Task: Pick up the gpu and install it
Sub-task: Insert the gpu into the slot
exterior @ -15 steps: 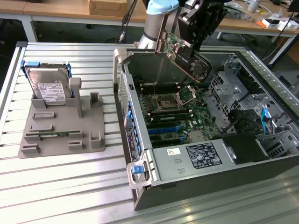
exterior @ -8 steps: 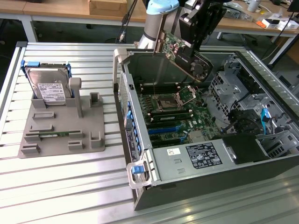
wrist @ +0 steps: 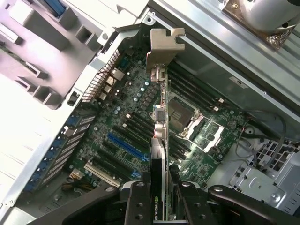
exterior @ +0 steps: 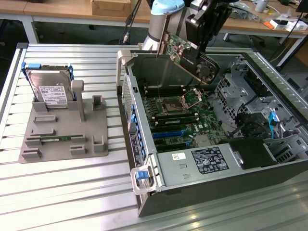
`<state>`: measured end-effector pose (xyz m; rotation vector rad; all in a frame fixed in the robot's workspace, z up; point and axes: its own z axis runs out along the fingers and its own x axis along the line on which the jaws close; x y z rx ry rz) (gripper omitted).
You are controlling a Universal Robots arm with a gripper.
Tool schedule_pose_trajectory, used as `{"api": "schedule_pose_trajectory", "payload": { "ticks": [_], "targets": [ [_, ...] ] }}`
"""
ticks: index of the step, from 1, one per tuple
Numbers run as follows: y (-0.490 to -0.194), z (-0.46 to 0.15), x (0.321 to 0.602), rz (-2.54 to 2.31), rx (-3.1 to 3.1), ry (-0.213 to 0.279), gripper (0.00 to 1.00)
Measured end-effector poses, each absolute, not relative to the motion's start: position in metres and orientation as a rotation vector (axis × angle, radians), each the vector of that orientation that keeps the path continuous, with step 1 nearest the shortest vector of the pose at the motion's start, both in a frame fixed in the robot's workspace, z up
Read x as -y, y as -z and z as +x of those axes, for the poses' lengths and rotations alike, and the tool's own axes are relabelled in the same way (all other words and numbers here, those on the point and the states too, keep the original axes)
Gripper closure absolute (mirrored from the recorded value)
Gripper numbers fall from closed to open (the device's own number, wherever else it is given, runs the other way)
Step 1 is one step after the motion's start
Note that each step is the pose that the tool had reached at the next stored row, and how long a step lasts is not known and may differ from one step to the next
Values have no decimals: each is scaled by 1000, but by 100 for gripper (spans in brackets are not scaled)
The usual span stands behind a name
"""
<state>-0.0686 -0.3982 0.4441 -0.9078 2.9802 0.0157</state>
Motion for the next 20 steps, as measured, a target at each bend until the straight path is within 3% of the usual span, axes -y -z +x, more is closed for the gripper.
{"api": "schedule_pose_trajectory", "payload": {
  "ticks": [20],
  "targets": [
    [-444,-69,398,-1100,-2915,-18,74]
  ]
}}
